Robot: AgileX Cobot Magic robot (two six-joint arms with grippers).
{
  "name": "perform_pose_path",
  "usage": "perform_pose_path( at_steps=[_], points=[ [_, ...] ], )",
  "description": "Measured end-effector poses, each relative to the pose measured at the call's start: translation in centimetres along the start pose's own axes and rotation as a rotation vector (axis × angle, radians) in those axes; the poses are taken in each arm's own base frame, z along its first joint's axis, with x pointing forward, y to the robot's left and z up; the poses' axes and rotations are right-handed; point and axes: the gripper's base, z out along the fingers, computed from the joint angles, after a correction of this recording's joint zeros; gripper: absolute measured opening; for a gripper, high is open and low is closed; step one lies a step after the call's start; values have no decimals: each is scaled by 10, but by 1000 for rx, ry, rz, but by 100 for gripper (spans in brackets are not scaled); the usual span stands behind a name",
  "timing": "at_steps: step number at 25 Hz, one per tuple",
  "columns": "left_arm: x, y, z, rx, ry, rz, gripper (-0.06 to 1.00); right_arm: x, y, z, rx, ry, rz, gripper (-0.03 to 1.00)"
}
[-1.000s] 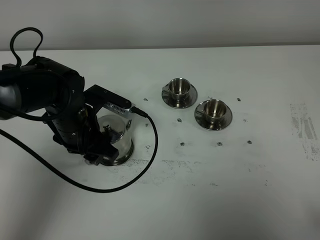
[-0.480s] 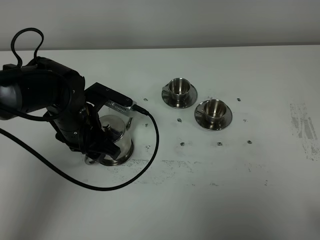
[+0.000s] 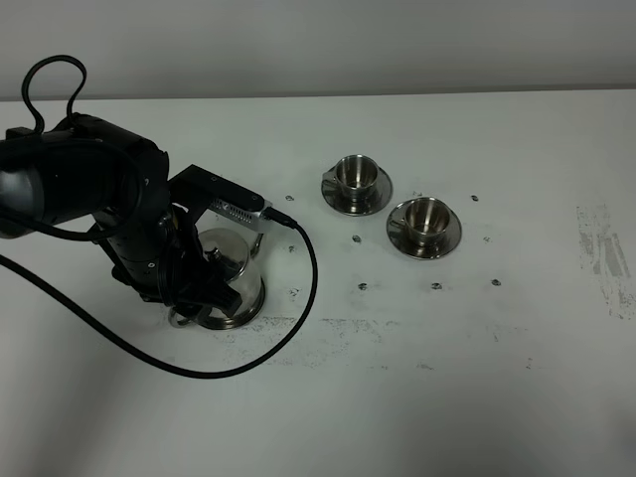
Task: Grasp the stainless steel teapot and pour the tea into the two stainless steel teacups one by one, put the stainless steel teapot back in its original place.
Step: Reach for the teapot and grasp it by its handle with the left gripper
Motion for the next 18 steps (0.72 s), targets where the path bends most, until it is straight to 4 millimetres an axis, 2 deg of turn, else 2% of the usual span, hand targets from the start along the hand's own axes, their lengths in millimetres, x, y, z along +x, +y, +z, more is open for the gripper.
perform_pose_path(
  at_steps=[18],
  points=[
    [1,0,0,1,15,3,51,0,0,0,0,0,0,59]
  ],
)
